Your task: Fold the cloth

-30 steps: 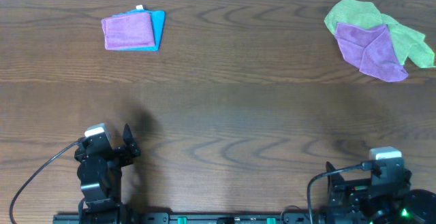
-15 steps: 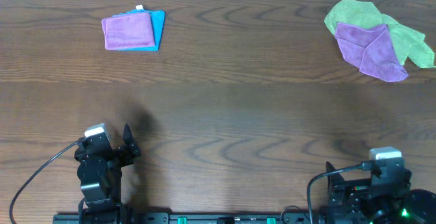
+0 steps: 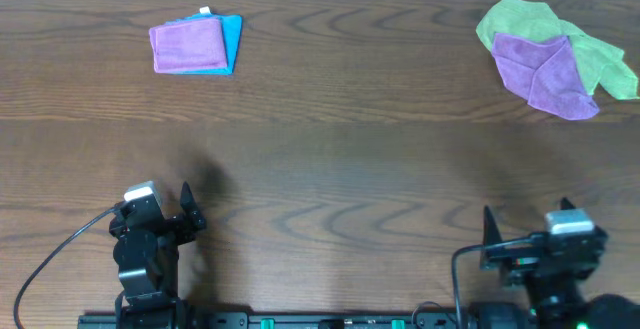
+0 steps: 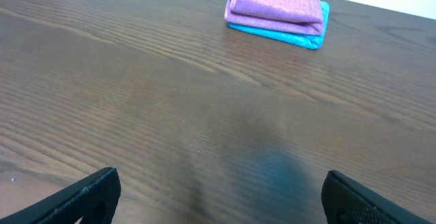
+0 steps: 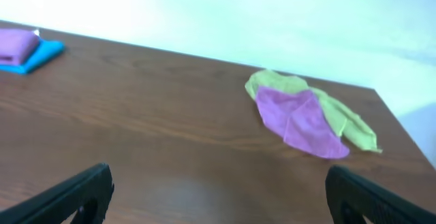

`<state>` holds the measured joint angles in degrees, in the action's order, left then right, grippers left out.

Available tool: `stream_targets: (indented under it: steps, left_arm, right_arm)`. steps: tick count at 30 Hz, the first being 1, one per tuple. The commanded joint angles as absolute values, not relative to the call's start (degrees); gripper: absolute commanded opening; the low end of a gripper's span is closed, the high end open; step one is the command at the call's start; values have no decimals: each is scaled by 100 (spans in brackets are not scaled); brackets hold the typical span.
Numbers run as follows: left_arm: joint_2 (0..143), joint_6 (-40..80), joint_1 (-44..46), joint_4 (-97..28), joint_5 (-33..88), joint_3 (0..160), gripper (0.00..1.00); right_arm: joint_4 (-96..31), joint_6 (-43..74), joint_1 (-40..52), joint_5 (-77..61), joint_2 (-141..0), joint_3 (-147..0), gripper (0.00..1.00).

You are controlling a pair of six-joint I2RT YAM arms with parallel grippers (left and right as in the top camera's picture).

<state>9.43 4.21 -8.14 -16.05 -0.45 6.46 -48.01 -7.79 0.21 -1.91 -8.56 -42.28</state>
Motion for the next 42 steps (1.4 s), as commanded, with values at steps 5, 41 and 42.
stream_targets:
  steps: [5,41,42]
  left_arm:
    - [882,327,-834,-1640,-148,497,96]
    - [882,327,-834,-1640,-148,497,95]
    - [884,327,-834,-1640,-150,497,96]
  right_arm:
    - [-3446,-886,-38,-198,-309,-2202,99]
    - [-2248,-886,-45,106,-32,-663,99]
    - [-2248,-886,-47,108,-32,-663,99]
